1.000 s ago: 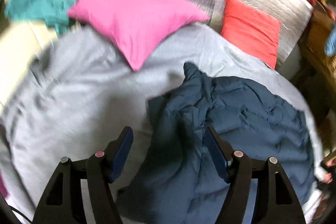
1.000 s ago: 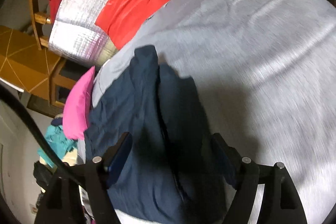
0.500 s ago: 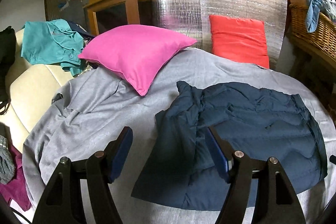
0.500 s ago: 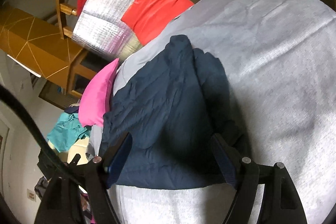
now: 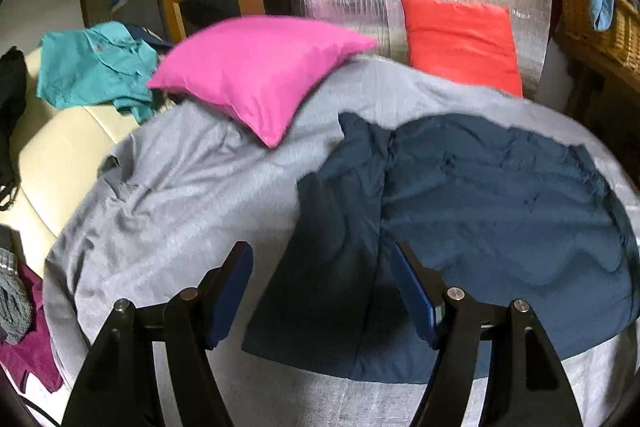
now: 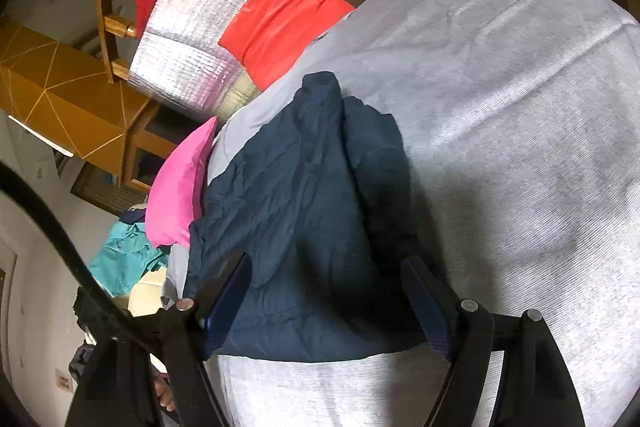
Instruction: Fold large clothes
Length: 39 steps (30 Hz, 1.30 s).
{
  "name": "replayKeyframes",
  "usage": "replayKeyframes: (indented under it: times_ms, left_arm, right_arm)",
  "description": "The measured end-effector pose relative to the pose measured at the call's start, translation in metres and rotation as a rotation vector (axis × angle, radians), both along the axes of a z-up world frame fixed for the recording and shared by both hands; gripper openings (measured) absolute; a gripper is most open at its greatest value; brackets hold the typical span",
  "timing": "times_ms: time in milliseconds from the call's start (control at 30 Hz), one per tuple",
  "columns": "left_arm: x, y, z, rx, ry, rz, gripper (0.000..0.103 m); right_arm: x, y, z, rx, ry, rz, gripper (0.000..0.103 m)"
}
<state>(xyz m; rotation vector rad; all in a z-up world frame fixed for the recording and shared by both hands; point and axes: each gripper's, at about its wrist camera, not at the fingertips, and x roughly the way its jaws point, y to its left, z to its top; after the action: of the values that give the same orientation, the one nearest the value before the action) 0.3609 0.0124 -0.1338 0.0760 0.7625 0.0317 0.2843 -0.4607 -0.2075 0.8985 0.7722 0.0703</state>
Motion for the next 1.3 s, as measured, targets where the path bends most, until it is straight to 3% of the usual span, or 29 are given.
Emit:
replayKeyframes:
  times_ms: [100,167,333,467,600,767,900,1067,1167,1300]
  left_arm:
    - [0.015,0.009,-0.017,-0.095,0.108,-0.011,0.075]
    - [0.026,0.023,-0.031,-0.197,0.197,-0.006,0.075]
    - [0.037,0.053,-0.041,-0.369,0.235,0.016,0.078]
    - [0.042,0.061,-0.048,-0.386,0.272,0.025,0.080]
    - [0.047,0.071,-0.058,-0.468,0.313,0.028,0.084]
    - [0.049,0.075,-0.067,-0.512,0.341,0.026,0.087]
    - [0.052,0.073,-0.079,-0.552,0.380,0.004,0.092]
    - [0.052,0.067,-0.080,-0.572,0.387,-0.028,0.094]
    - [0.052,0.064,-0.080,-0.572,0.375,-0.050,0.094]
    - [0.050,0.070,-0.082,-0.634,0.359,-0.025,0.094]
  right_arm:
    - [-0.001,-0.006,-0.003,0.010,0.003,-0.011,0.079]
    - [-0.001,-0.011,-0.005,0.017,0.008,-0.018,0.079]
    - [0.003,-0.022,-0.014,0.029,0.032,-0.036,0.080]
    - [0.009,-0.027,-0.023,0.047,0.052,-0.039,0.080]
    - [0.019,-0.026,-0.029,0.036,0.064,-0.030,0.080]
    - [0.034,-0.021,-0.040,0.021,0.089,-0.010,0.080]
    - [0.047,-0.012,-0.054,0.026,0.113,0.029,0.086]
    - [0.054,0.008,-0.050,0.060,0.043,0.108,0.087]
    - [0.059,0.028,-0.045,-0.072,0.050,0.138,0.087]
    - [0.065,0.029,-0.054,-0.070,0.068,0.112,0.084]
